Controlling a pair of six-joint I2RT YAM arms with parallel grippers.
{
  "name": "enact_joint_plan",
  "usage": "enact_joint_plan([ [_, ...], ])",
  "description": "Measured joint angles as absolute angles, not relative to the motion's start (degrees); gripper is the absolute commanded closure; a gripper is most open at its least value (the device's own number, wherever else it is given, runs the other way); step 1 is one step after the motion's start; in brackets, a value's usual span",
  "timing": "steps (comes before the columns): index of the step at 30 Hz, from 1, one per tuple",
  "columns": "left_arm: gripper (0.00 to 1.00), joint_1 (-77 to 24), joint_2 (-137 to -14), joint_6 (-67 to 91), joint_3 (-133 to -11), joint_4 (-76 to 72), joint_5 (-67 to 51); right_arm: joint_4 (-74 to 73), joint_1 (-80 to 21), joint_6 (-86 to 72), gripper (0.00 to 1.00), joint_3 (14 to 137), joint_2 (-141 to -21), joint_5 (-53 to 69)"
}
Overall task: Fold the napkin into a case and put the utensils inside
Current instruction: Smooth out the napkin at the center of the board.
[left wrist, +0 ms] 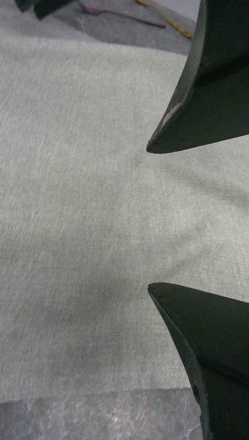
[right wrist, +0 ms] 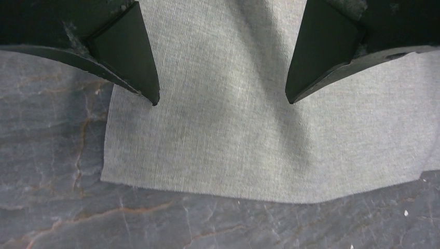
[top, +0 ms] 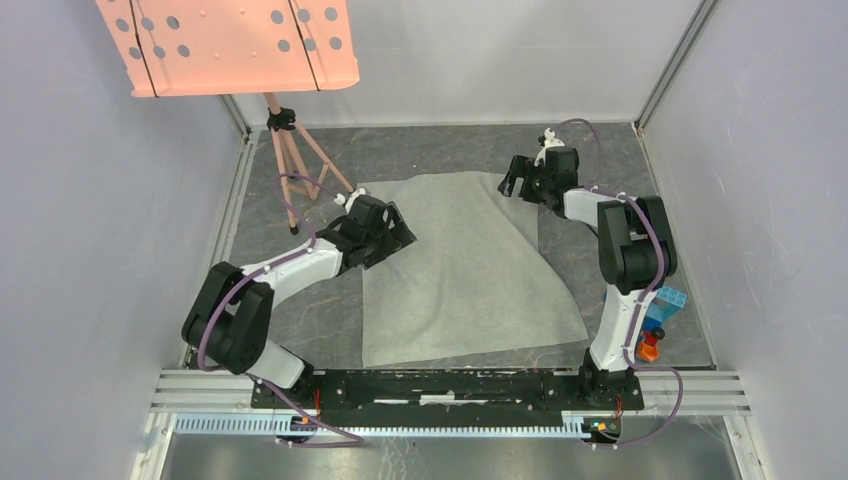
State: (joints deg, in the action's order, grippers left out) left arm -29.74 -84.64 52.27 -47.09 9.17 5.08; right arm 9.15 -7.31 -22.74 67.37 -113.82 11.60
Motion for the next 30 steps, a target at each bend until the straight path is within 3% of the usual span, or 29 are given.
enact_joint_plan([
  [11,0.0,-21.91,-95.79,51.75,-52.27,8.82,5.41,8.51,-6.59,-22.76,0.02,76.49,-120.62,7.38],
  [30,0.0,-19.57,-108.2,39.29,-69.1,15.27,8.67,2.13,-3.68,-16.08,0.02,94.52,-131.17,-0.45],
])
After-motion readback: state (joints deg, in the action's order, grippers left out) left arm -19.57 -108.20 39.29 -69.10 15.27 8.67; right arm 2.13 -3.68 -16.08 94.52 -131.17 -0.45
